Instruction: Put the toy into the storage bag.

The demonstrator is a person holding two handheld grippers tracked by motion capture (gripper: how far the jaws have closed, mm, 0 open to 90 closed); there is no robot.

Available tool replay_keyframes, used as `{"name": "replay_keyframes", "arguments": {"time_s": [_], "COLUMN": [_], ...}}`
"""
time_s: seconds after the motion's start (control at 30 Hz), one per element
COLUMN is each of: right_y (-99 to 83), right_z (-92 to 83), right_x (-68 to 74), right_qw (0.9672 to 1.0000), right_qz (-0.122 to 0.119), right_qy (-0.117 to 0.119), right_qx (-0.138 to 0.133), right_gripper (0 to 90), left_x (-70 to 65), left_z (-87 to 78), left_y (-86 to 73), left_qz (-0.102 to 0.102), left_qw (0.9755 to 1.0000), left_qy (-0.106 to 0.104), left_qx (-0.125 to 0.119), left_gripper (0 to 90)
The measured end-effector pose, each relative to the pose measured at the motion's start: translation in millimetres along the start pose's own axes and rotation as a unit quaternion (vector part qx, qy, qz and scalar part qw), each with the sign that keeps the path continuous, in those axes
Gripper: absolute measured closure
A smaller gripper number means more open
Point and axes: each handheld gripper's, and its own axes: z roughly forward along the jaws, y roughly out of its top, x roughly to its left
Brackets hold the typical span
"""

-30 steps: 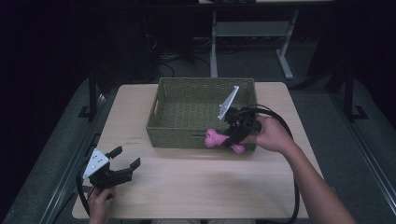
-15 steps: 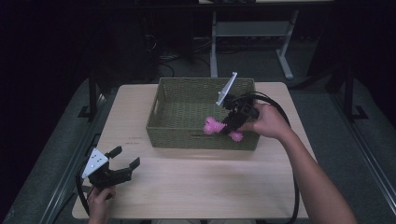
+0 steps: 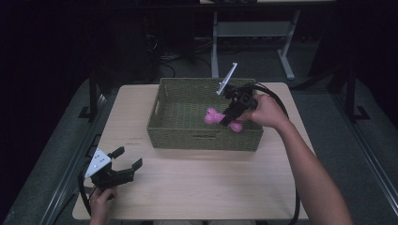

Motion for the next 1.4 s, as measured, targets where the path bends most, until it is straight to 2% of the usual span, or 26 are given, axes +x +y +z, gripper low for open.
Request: {"name": "replay_keyframes", "arguments": {"time_s": [0.23, 0.47, 0.57, 0.67, 0.97, 1.17, 1.3, 1.4], "right_y": [0.2, 7.9, 9.7, 9.4, 5.3, 1.9, 0.8, 0.7], "right_z": [0.1, 4.2, 6.5, 8.2, 17.9, 25.5, 32.2, 35.8], "right_x": [-15.8, -25.2, -28.1, -32.3, -44.7, -47.5, -49.7, -50.0], "right_qw": [0.9999, 0.9999, 0.9998, 0.9997, 0.9991, 0.9991, 0.9986, 0.9987], "right_qz": [0.014, 0.012, 0.018, 0.022, 0.04, 0.043, 0.049, 0.049], "right_qy": [-0.005, -0.003, -0.009, -0.006, -0.01, -0.004, -0.005, -0.006], "right_qx": [-0.004, -0.004, 0.005, 0.0, 0.008, 0.006, 0.019, 0.015], "right_gripper": [58.4, 58.3, 58.3, 58.2, 58.1, 57.9, 57.9, 57.9], "left_x": [1.5, 3.3, 2.6, 0.7, 0.7, 0.5, 0.4, 0.2], "left_z": [-1.4, -2.6, -1.1, -1.0, -0.4, 0.8, 0.8, 0.0], "left_y": [-0.2, -0.2, -0.2, 0.1, 0.0, -0.1, 0.0, 0.1], "left_qz": [-0.004, -0.008, -0.004, 0.0, 0.0, 0.003, 0.001, 0.001], "left_qw": [1.0, 0.9999, 1.0, 1.0, 1.0, 1.0, 1.0, 1.0], "left_qy": [0.0, 0.0, 0.0, 0.0, 0.0, -0.001, -0.002, -0.001], "left_qx": [-0.002, -0.006, 0.0, -0.001, 0.002, 0.005, 0.004, 0.002], "left_gripper": [13.8, 13.8, 13.8, 13.8, 13.8, 13.8, 13.8, 13.9]}}
